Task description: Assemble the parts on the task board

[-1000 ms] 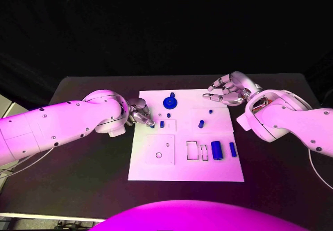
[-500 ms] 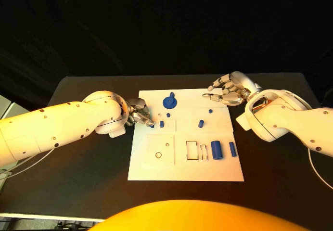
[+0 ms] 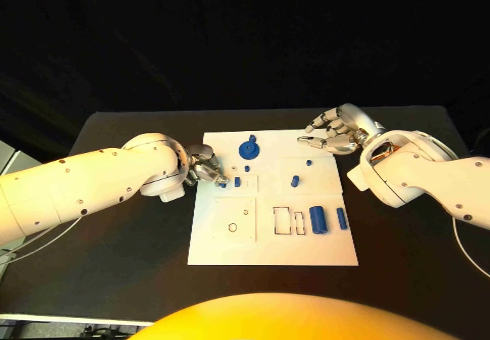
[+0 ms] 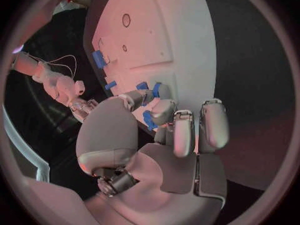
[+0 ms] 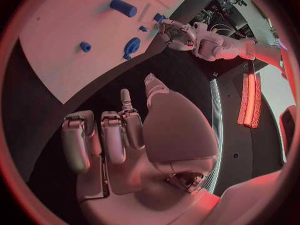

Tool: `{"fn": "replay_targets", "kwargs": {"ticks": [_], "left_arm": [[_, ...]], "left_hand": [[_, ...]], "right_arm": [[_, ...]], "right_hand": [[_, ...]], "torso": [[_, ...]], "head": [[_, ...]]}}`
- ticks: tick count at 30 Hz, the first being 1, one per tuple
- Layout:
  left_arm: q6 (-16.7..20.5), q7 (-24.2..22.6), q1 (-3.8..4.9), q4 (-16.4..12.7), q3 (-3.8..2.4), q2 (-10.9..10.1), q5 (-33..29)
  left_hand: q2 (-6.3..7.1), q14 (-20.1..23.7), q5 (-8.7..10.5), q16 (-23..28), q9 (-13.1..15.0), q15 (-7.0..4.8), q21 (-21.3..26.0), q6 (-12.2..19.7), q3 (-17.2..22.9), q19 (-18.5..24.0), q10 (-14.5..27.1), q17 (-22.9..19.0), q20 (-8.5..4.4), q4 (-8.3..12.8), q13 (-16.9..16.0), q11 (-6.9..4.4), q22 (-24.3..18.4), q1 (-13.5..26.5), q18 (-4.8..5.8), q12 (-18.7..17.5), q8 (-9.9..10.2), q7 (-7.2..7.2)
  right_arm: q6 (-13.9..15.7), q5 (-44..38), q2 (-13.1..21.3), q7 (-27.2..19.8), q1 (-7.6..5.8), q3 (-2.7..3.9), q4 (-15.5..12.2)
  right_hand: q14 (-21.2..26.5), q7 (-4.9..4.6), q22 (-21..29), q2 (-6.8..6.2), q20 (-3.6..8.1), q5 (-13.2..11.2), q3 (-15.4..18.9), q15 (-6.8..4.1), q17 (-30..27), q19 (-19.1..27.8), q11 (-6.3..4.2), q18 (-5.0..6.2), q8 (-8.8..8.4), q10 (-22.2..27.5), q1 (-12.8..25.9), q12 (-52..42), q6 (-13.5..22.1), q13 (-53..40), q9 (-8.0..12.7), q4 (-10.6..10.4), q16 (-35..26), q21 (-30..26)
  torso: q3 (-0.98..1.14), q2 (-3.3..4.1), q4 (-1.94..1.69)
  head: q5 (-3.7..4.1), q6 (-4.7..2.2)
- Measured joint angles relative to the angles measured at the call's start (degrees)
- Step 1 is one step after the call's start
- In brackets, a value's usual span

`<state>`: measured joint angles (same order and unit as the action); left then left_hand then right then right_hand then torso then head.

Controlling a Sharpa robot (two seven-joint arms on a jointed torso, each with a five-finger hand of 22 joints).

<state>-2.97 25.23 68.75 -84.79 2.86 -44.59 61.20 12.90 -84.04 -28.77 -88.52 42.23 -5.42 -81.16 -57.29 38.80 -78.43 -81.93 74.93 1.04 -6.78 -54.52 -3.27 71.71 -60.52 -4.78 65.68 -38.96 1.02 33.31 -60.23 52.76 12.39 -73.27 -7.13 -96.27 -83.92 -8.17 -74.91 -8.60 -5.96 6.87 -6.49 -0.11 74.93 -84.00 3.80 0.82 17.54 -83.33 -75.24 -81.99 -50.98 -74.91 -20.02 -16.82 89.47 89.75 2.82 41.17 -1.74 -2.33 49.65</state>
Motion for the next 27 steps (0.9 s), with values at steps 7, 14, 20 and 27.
{"fn": "replay_targets", "kwargs": {"ticks": [7,14,20,27], "left_arm": [[-0.1,0.0,-0.01,0.2,-0.01,0.0,-0.5],[0.0,0.0,-0.03,0.3,0.00,0.0,-0.7],[0.0,0.0,-0.08,0.7,0.07,-0.1,-0.9],[0.1,0.2,-0.13,1.0,0.10,-0.1,-1.0]], "left_hand": [[0.00,0.0,0.42,0.0,-0.2,0.00,0.0,-0.3,-0.4,0.0,0.0,0.0,0.00,0.4,0.0,0.00,0.0,0.6,0.00,-0.1,0.0,-0.28],[-0.17,0.0,0.58,0.0,-0.4,0.01,0.0,-0.5,-0.7,-0.2,0.0,0.0,-0.21,0.7,-0.2,0.00,0.0,1.5,0.00,-0.1,0.3,-0.50],[0.08,0.2,1.18,0.0,-0.7,-0.20,0.0,-1.1,-6.0,-0.2,0.0,0.0,-0.21,-2.5,-0.5,0.00,0.1,2.6,0.00,-0.1,0.7,-1.15],[0.23,0.2,6.42,0.0,-1.1,-0.20,0.2,-1.5,-11.7,-0.2,0.0,0.0,-0.20,-6.5,-0.7,0.00,0.1,2.8,-0.01,-0.3,1.2,-1.14]], "right_arm": [[0.0,0.0,0.0,0.0,0.00,0.00,0.0],[0.0,0.0,0.1,0.0,0.00,0.00,0.0],[0.0,0.0,0.1,0.0,0.00,0.00,0.0],[0.0,0.0,0.1,0.0,0.00,0.00,0.1]], "right_hand": [[0.0,0.00,0.0,0.00,0.00,0.0,0.0,0.00,0.0,0.0,0.00,0.00,0.00,0.0,0.0,0.0,0.0,0.0,0.0,0.0,0.0,0.0],[0.0,0.00,0.0,0.00,0.00,0.0,0.0,0.00,0.0,0.0,0.00,0.00,-0.01,0.0,0.0,0.0,0.0,0.0,0.0,0.0,0.0,0.0],[0.0,0.00,0.0,0.00,0.00,0.2,0.0,0.00,0.0,0.0,0.00,0.00,-0.01,0.0,0.0,0.0,0.0,0.0,0.0,0.0,0.0,0.0],[0.0,0.00,0.0,0.00,0.00,0.2,0.0,0.00,0.0,0.0,0.00,0.00,-0.01,0.0,0.0,0.0,0.0,0.0,0.0,0.0,0.0,0.0]], "torso": [[-0.02,-0.01,-0.03],[-0.07,-0.02,-0.05],[-0.07,-0.02,-0.05],[-0.07,0.00,-0.03]], "head": [[0.09,0.01],[0.12,-0.07],[0.16,-0.15],[0.25,-0.23]]}}
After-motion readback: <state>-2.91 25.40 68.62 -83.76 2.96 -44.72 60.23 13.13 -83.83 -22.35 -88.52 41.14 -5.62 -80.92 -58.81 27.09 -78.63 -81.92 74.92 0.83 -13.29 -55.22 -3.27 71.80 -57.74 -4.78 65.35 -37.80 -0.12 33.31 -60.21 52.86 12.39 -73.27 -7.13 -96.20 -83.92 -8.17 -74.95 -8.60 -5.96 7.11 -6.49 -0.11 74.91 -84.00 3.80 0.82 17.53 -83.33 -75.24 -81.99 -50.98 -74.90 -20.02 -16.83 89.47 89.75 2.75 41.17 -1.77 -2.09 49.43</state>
